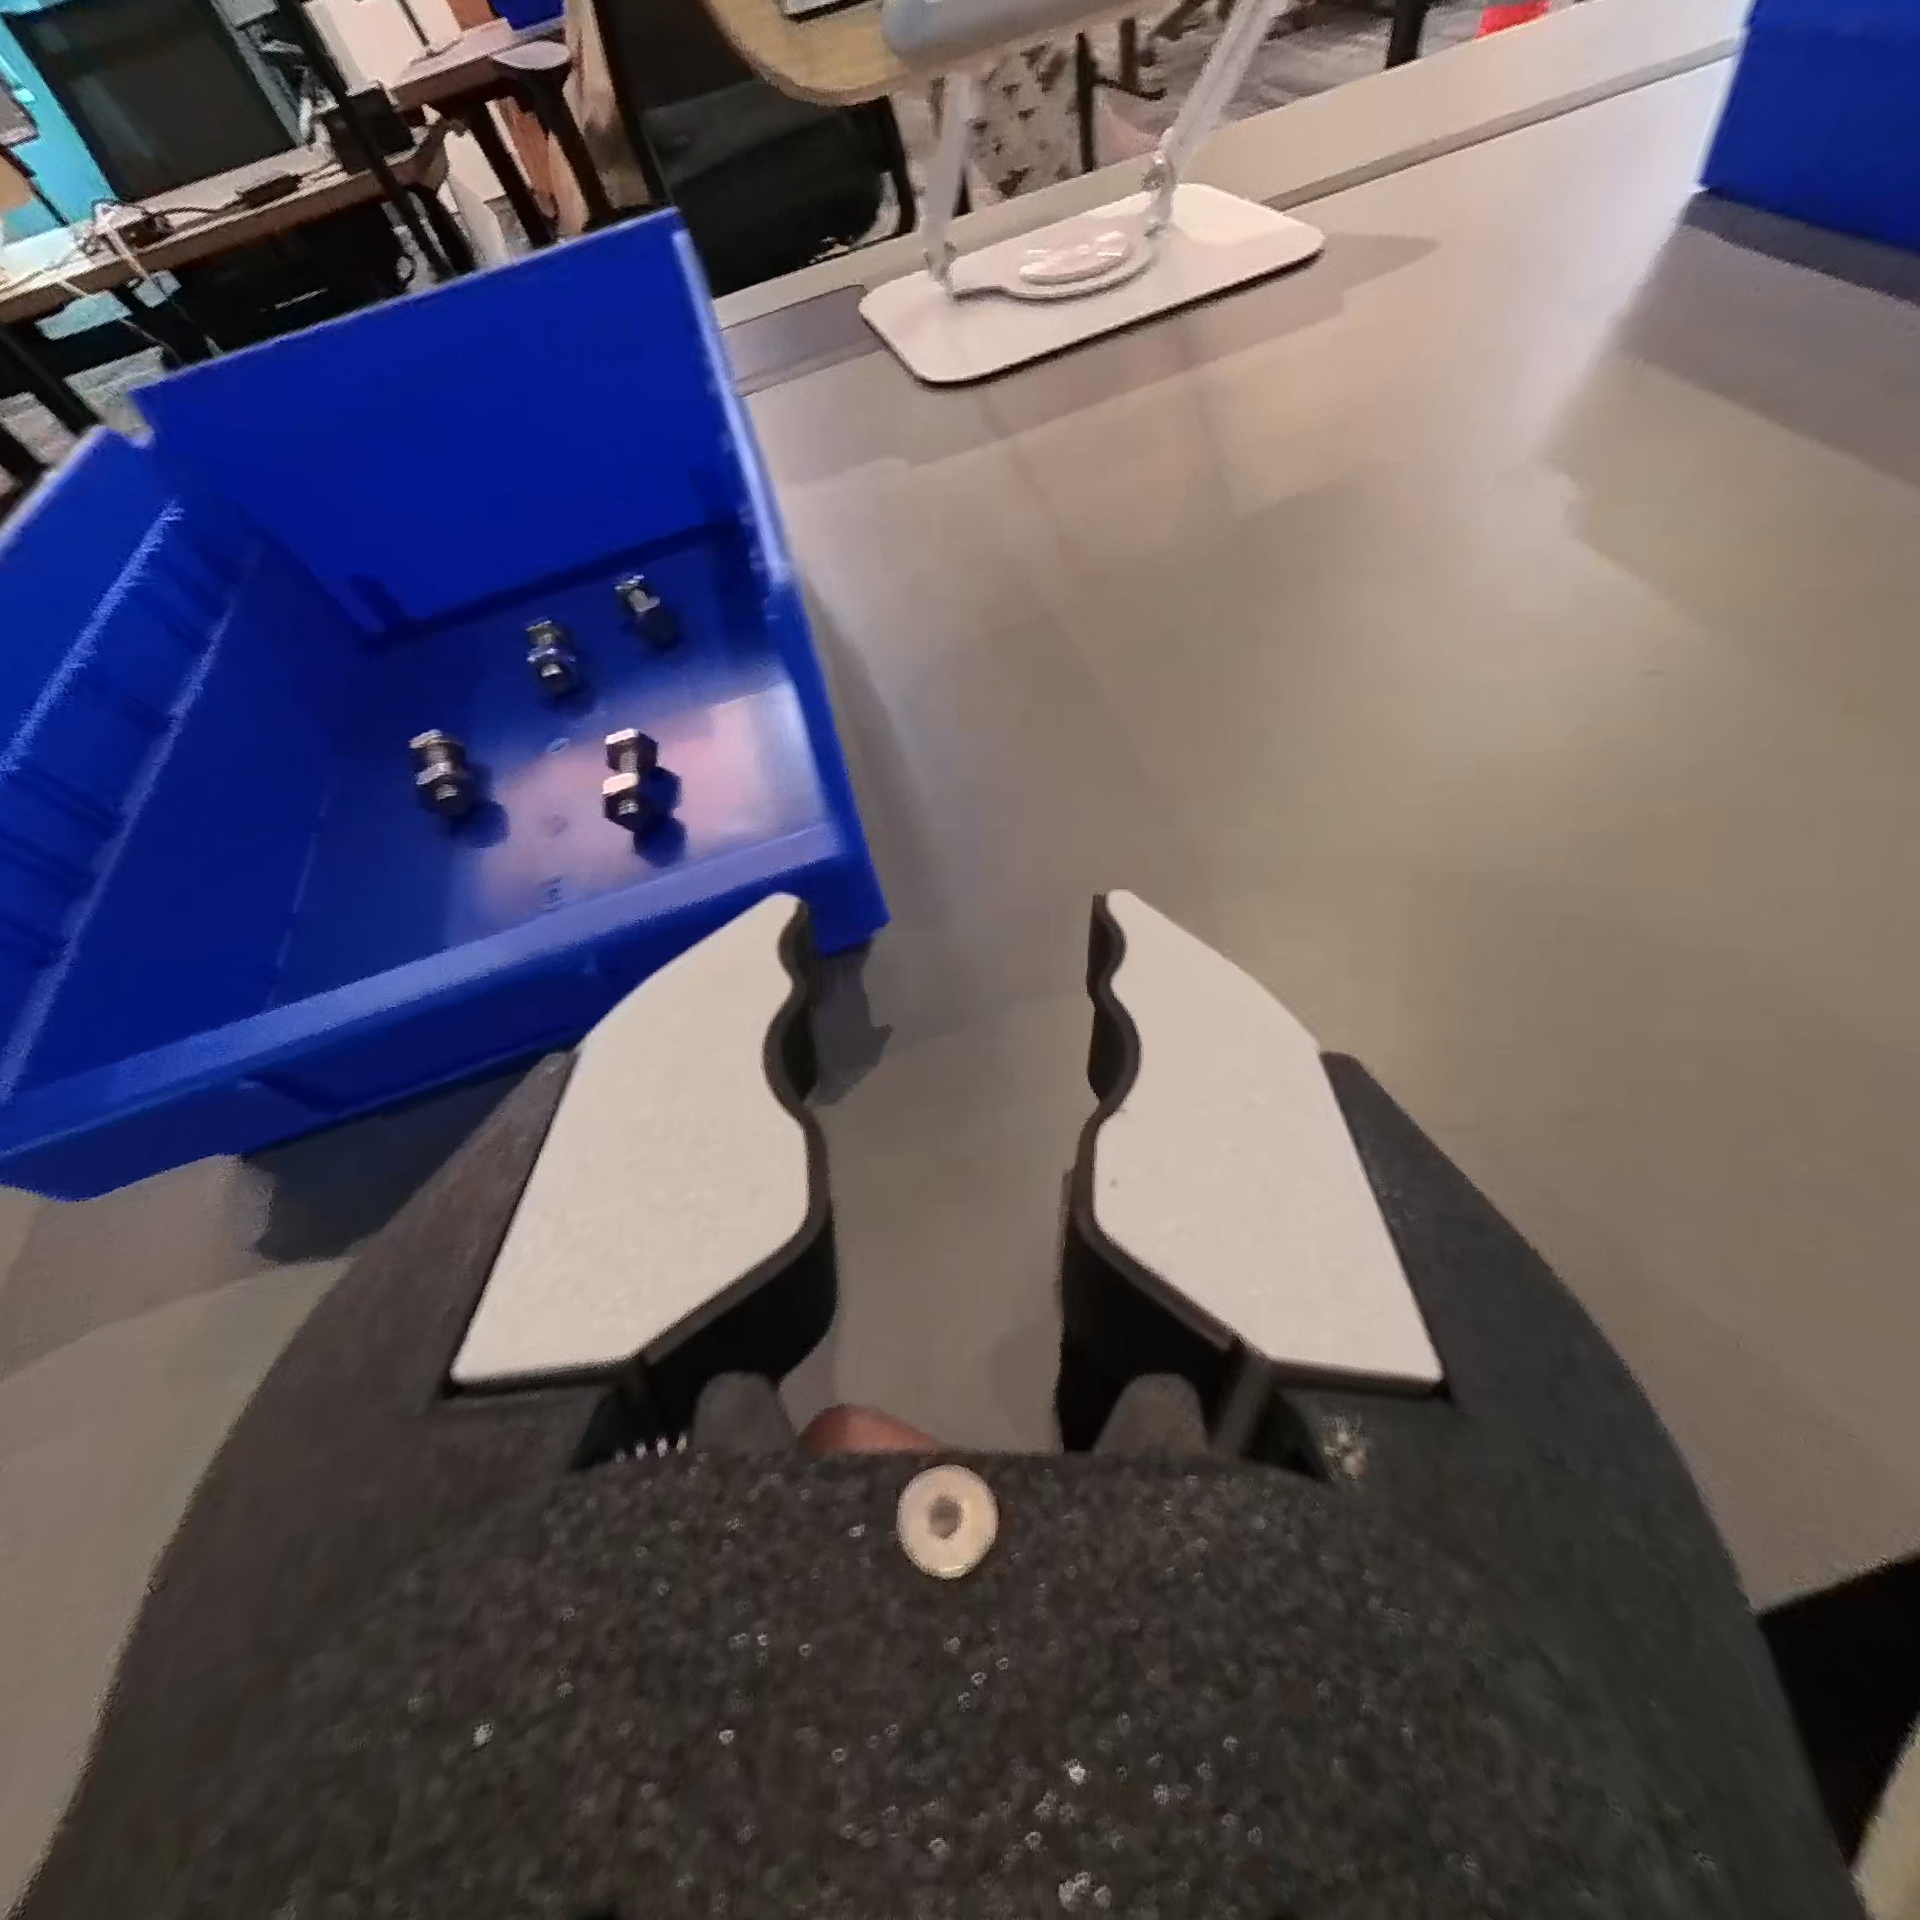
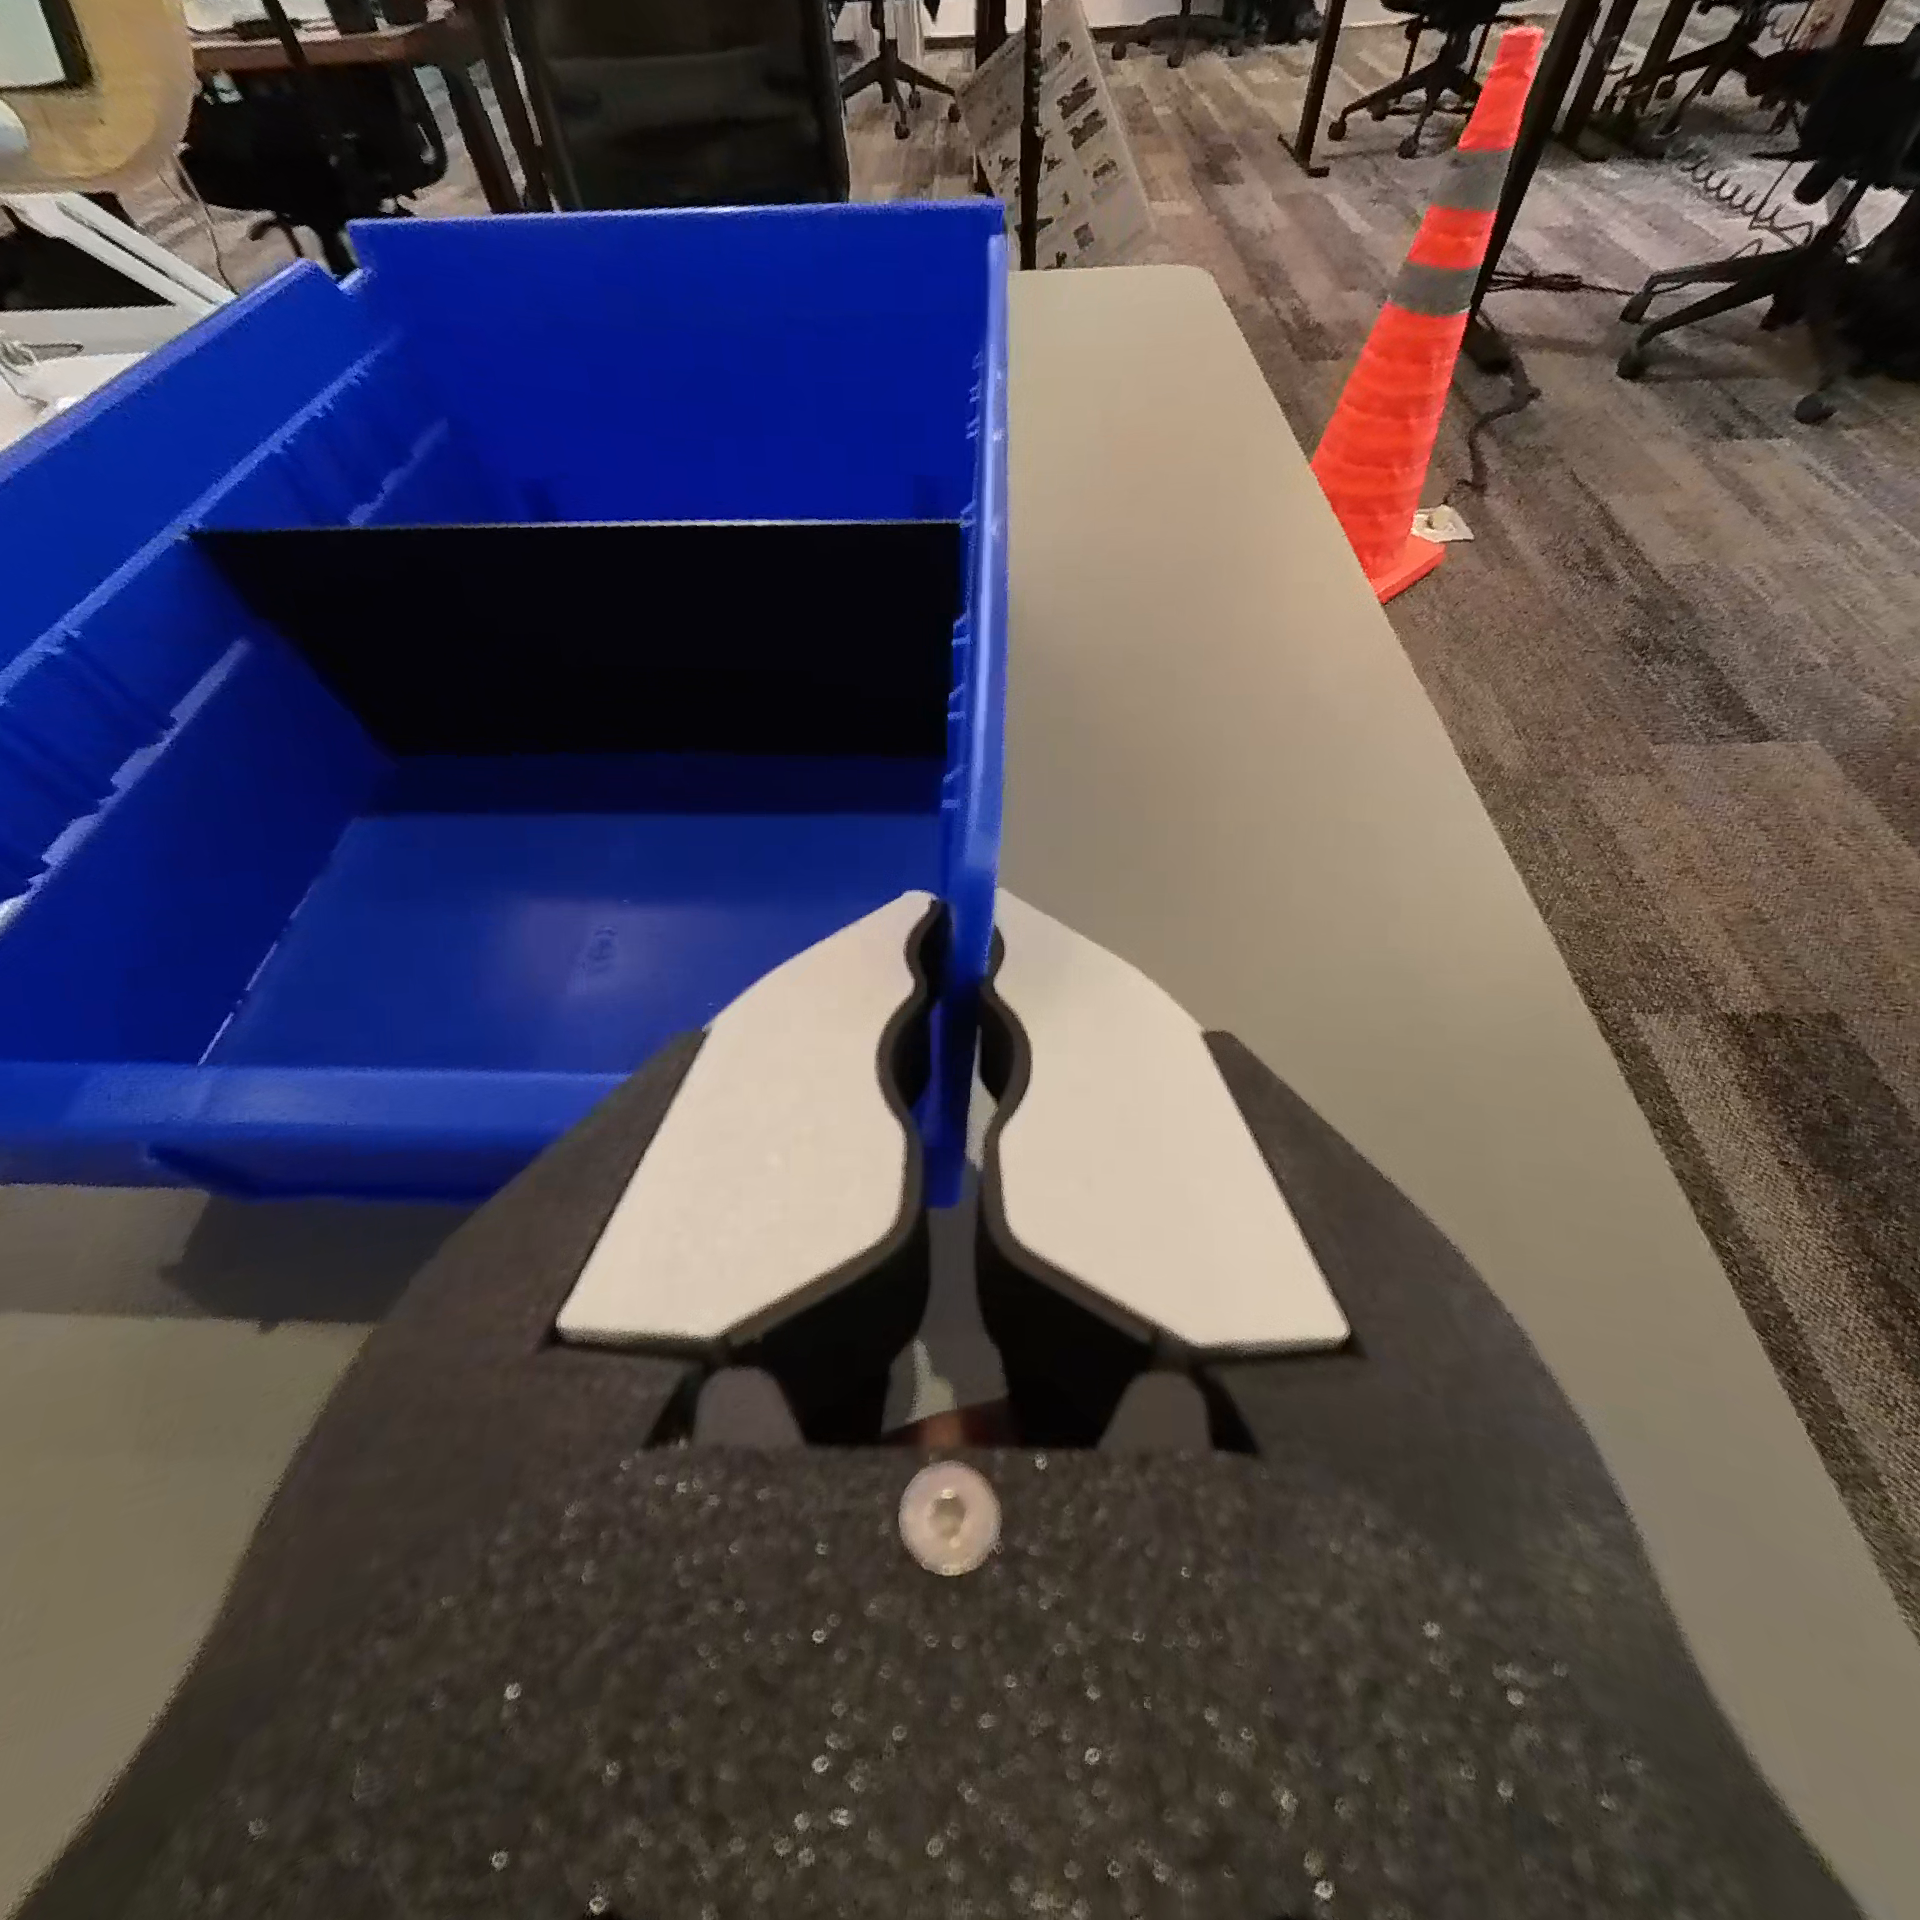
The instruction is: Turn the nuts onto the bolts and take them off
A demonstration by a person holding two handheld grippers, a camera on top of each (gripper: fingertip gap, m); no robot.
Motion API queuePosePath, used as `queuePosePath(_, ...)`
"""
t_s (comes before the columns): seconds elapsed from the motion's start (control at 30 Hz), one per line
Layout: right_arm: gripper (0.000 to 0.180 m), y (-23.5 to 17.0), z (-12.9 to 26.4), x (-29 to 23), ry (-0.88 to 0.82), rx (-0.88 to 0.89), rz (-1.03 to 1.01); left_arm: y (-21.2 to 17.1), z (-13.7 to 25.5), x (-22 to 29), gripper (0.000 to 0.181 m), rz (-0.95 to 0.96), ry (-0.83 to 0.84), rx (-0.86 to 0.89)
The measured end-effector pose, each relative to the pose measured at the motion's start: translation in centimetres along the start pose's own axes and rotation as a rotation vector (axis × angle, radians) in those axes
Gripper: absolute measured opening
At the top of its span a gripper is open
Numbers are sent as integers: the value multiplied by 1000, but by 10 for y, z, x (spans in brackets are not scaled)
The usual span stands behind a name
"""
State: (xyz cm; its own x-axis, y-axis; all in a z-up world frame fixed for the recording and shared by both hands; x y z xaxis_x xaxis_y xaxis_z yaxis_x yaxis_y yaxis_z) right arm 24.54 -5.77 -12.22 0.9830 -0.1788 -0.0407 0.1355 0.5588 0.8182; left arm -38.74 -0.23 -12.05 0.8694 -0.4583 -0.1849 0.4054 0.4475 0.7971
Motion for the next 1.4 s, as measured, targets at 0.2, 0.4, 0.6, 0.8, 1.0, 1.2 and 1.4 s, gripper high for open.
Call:
queuePosePath(0.2,40,2,19,10,-154,43,66,14,22,-91,49,145,190,60)
queuePosePath(0.4,24,17,67,-18,-322,161,249,-1,13,-206,58,277,376,-13)
queuePosePath(0.6,15,33,102,-69,-242,270,262,-29,-29,-239,41,339,287,-99)
queuePosePath(0.8,16,24,95,-136,71,204,205,-24,-35,-229,6,400,147,-52)
queuePosePath(1.0,16,6,70,-178,151,128,267,-28,-29,-226,3,416,125,-37)
queuePosePath(1.2,18,8,58,-102,-273,103,285,-30,-29,-234,3,402,98,-41)
queuePosePath(1.4,43,2,49,-1,-313,25,35,-31,-28,-236,13,395,132,-25)
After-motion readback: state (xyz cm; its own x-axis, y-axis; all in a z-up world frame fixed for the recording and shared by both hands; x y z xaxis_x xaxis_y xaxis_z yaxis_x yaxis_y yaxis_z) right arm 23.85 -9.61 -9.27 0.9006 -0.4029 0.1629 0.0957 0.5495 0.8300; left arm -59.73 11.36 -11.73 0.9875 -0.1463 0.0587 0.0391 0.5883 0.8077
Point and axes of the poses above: each gripper's, where its closed fingertips meet, z back along the fingers, y out of its top, x = y × z across the jaws, the point moved 2 cm from there along z, back along the fingers, and after that the axes turned 13 degrees about -x, right-handed, at the moved point
